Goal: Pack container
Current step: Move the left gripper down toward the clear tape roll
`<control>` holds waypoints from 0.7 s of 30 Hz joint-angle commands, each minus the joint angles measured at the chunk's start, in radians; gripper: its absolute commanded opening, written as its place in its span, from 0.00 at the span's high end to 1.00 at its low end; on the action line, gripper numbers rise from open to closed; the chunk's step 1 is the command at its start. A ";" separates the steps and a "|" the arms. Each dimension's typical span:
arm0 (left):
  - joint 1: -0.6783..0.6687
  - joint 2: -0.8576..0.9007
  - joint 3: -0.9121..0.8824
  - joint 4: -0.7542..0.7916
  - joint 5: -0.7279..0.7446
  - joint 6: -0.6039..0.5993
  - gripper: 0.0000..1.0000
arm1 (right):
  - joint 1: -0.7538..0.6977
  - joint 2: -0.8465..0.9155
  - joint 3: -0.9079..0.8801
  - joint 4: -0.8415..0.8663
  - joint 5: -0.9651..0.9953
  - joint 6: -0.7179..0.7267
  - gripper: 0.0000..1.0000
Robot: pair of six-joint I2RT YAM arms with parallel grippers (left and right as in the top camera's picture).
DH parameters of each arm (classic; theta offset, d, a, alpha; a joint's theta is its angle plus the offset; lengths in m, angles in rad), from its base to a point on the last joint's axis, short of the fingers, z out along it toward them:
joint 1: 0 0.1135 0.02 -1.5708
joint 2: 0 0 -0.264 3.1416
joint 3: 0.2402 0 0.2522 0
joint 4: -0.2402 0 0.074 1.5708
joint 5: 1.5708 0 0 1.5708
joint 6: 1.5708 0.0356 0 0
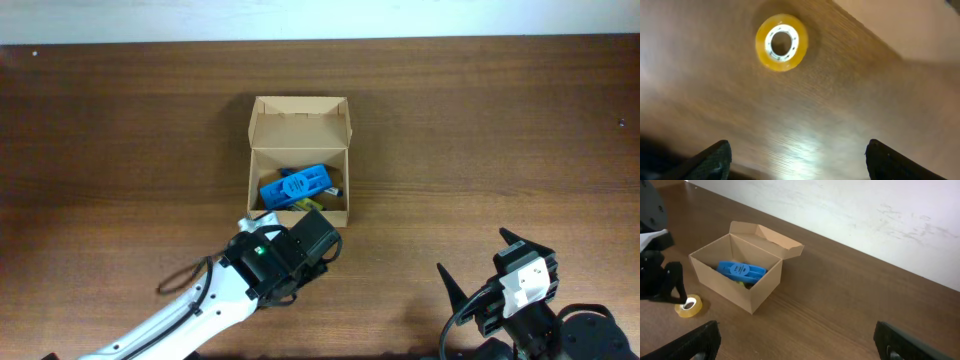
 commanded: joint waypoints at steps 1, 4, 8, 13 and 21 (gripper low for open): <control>-0.004 0.018 -0.009 -0.011 0.015 -0.489 0.16 | -0.007 -0.005 -0.003 0.002 0.012 0.009 0.01; -0.003 0.053 -0.009 -0.023 0.021 -0.585 0.16 | -0.007 -0.005 -0.003 0.002 0.012 0.009 0.01; 0.006 0.122 -0.010 -0.024 -0.005 -0.584 0.00 | -0.007 -0.005 -0.003 0.002 0.012 0.009 0.01; 0.042 0.187 -0.010 -0.029 0.006 -0.584 0.00 | -0.007 -0.005 -0.003 0.002 0.012 0.009 0.01; 0.150 0.245 -0.010 -0.027 0.026 -0.584 0.00 | -0.007 -0.005 -0.003 0.002 0.012 0.009 0.01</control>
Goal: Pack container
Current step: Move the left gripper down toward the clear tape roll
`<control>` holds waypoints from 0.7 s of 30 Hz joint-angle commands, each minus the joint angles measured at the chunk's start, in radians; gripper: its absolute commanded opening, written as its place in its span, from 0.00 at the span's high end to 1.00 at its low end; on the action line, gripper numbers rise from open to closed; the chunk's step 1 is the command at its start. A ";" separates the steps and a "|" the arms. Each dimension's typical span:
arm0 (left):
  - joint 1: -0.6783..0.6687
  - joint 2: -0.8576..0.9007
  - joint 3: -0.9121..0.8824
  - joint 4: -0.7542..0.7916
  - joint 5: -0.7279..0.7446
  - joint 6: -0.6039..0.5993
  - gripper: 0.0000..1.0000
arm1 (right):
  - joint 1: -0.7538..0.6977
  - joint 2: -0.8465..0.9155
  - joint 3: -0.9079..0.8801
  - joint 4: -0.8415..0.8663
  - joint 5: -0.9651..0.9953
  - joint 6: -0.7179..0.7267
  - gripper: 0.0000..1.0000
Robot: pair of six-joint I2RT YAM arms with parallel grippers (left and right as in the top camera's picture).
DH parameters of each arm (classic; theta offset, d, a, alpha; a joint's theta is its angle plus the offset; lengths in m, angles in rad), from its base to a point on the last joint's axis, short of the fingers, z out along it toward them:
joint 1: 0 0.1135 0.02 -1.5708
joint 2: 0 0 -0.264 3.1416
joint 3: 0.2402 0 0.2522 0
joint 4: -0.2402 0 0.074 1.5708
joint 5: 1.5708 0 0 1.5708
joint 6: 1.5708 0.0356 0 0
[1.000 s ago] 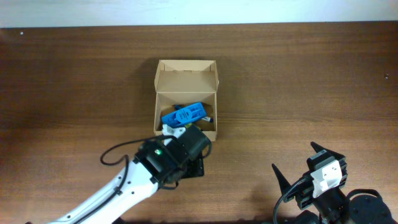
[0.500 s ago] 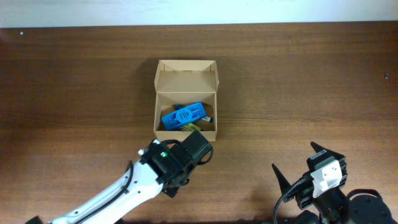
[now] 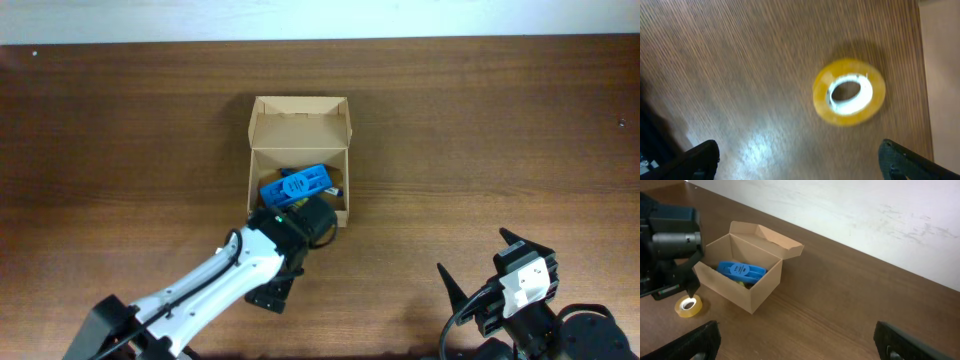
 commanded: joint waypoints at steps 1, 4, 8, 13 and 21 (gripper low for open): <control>0.041 0.024 -0.010 -0.008 0.012 -0.024 0.00 | -0.007 -0.005 -0.003 0.002 0.012 0.009 0.01; 0.055 0.047 -0.010 -0.008 0.022 -0.024 0.01 | -0.007 -0.005 -0.003 0.002 0.012 0.009 0.01; 0.055 0.085 -0.010 -0.008 0.040 -0.024 0.03 | -0.007 -0.005 -0.003 0.002 0.012 0.009 0.01; 0.055 0.107 -0.010 -0.008 0.053 -0.024 0.11 | -0.007 -0.005 -0.003 0.002 0.012 0.009 0.01; 0.055 0.156 -0.010 -0.008 0.064 -0.024 0.17 | -0.007 -0.005 -0.003 0.002 0.012 0.009 0.01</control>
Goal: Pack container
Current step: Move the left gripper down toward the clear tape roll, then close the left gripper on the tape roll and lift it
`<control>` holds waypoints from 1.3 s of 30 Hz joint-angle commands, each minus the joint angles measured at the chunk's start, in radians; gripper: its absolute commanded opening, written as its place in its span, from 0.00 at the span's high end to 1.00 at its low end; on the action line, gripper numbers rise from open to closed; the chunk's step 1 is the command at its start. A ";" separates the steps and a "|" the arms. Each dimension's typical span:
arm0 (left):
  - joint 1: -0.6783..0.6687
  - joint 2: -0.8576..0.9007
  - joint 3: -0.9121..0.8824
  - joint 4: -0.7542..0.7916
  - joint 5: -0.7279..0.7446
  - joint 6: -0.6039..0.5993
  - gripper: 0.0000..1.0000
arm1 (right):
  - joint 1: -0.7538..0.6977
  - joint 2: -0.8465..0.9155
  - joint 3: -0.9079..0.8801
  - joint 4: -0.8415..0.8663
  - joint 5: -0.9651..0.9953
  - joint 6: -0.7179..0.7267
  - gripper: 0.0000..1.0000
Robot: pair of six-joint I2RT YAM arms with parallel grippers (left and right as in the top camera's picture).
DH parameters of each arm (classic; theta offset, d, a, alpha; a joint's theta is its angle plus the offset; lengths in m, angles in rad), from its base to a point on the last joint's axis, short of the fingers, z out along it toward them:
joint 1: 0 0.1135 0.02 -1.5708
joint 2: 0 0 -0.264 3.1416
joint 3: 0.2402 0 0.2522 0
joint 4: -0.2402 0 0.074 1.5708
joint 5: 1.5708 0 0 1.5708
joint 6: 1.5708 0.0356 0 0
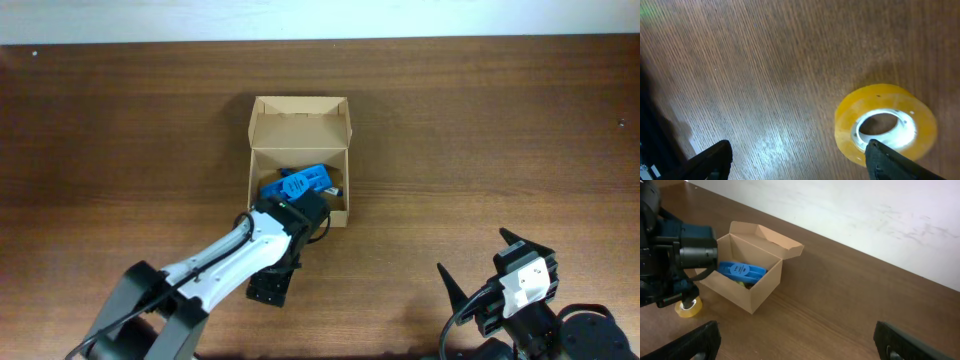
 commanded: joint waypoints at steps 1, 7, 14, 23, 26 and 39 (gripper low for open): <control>0.004 0.021 -0.010 -0.008 0.011 -0.010 0.17 | -0.007 -0.005 -0.003 0.002 0.012 0.009 0.01; 0.005 0.045 -0.010 0.005 0.004 -0.010 0.20 | -0.007 -0.005 -0.003 0.002 0.012 0.009 0.01; 0.005 0.095 -0.013 0.105 0.002 -0.010 0.30 | -0.007 -0.005 -0.003 0.002 0.012 0.009 0.01; 0.025 0.115 -0.037 0.183 -0.018 -0.010 0.37 | -0.007 -0.005 -0.003 0.002 0.012 0.009 0.01; 0.025 0.115 -0.078 0.248 -0.015 -0.010 0.41 | -0.007 -0.005 -0.003 0.002 0.012 0.009 0.01; 0.024 0.115 -0.146 0.341 0.011 -0.010 0.60 | -0.007 -0.005 -0.003 0.002 0.012 0.009 0.01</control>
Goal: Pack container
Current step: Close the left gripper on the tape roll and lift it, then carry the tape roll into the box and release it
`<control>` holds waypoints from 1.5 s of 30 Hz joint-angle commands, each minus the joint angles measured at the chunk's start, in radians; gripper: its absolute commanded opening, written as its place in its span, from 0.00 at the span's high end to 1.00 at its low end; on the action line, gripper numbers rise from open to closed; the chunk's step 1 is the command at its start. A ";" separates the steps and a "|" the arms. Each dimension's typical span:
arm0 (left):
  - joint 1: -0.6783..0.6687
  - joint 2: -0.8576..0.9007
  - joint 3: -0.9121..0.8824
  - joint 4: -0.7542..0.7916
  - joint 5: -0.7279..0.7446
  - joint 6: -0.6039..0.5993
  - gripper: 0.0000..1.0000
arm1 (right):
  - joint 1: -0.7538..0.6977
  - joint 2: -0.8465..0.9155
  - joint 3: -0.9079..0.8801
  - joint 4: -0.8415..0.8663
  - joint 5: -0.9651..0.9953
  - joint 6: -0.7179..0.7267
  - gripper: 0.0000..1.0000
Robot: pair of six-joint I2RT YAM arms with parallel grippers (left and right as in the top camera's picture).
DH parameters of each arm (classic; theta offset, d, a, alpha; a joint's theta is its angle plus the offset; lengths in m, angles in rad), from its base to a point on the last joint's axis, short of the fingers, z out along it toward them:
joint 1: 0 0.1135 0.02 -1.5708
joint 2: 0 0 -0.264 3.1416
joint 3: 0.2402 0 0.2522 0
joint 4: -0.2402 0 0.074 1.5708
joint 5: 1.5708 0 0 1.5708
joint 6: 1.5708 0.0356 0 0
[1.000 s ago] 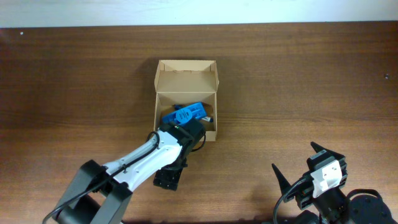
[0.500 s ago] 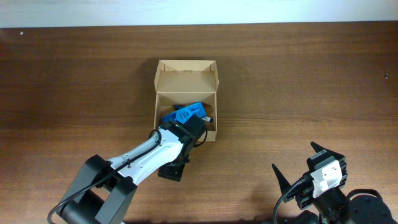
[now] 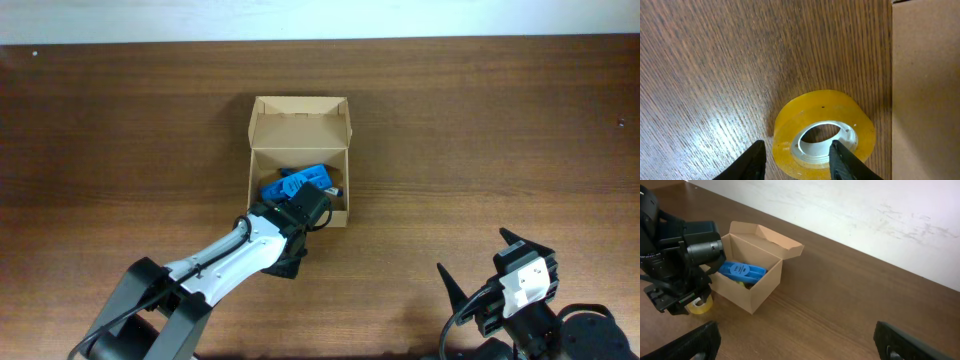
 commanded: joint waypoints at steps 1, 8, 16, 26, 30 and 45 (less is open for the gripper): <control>0.002 0.099 -0.073 0.005 0.056 0.001 0.60 | -0.007 -0.005 -0.003 0.002 0.012 0.009 0.01; 0.001 0.088 -0.073 0.004 0.051 0.001 0.63 | -0.007 -0.005 -0.003 0.002 0.012 0.009 0.01; -0.017 0.058 -0.097 0.004 0.041 0.000 0.62 | -0.007 -0.005 -0.003 0.002 0.012 0.009 0.01; -0.021 0.040 -0.137 0.005 0.027 0.000 0.83 | -0.007 -0.005 -0.003 0.002 0.012 0.009 0.01; -0.021 0.039 -0.140 0.006 0.030 0.001 0.88 | -0.007 -0.005 -0.003 0.002 0.012 0.009 0.01; -0.021 -0.212 -0.137 -0.034 -0.040 0.001 0.98 | -0.007 -0.005 -0.003 0.002 0.012 0.009 0.01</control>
